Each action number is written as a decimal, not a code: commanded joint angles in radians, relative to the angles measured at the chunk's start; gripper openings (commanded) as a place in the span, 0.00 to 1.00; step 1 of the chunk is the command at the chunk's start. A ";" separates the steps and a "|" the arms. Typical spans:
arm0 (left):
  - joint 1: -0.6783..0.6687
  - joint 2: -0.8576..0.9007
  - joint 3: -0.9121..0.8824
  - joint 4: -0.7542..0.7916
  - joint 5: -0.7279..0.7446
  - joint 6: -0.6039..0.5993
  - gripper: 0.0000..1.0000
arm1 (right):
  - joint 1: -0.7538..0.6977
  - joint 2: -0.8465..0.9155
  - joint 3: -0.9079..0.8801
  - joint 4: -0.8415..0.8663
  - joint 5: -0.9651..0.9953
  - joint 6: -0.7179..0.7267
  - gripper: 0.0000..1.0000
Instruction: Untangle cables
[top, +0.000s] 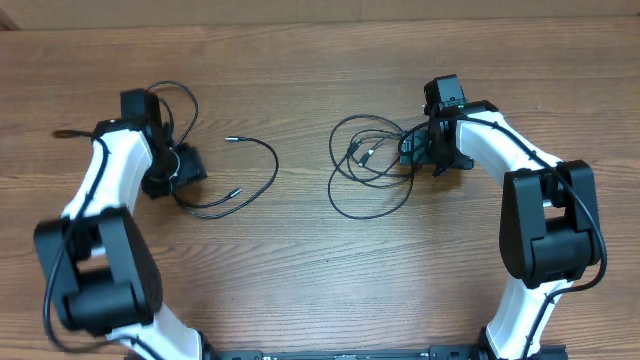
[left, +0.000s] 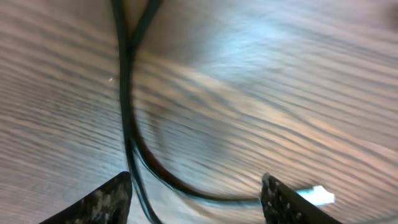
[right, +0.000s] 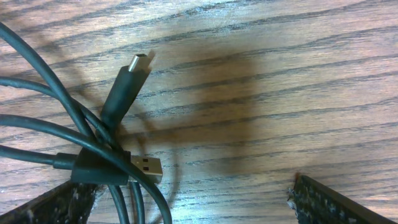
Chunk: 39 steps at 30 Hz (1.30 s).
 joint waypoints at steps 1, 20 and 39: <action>-0.043 -0.096 0.008 -0.018 0.118 0.206 0.68 | 0.000 0.026 -0.016 0.003 -0.018 0.003 1.00; -0.181 0.089 -0.062 -0.038 0.111 0.584 0.31 | 0.000 0.026 -0.016 0.003 -0.018 0.004 1.00; -0.184 0.224 -0.058 0.021 0.150 0.612 0.21 | 0.000 0.026 -0.016 0.003 -0.018 0.003 1.00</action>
